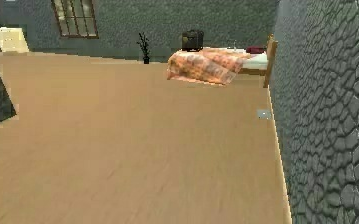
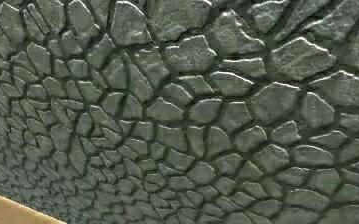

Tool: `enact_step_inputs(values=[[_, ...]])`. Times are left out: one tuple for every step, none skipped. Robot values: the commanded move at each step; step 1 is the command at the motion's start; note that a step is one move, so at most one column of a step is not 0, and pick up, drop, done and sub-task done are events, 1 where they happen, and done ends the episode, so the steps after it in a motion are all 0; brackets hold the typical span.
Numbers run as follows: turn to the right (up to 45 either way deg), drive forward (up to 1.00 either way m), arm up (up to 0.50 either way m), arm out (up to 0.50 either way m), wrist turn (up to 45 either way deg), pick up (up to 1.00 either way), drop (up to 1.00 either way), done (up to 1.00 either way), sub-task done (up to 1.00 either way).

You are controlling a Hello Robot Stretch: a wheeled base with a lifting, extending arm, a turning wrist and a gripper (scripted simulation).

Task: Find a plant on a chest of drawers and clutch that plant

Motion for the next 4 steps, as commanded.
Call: enact_step_inputs(values=[[-39.0,0.0,0.0,0.0,0.0,0.0,0.0,0.0,0.0],[0.0,0.35,0.0,0.0,0.0,0.0,0.0,0.0,0.0],[6.0,0.0,0.0,0.0,0.0,0.0,0.0,0.0,0.0],[0.0,1.0,0.0,0.0,0.0,0.0,0.0,0.0,0.0]])
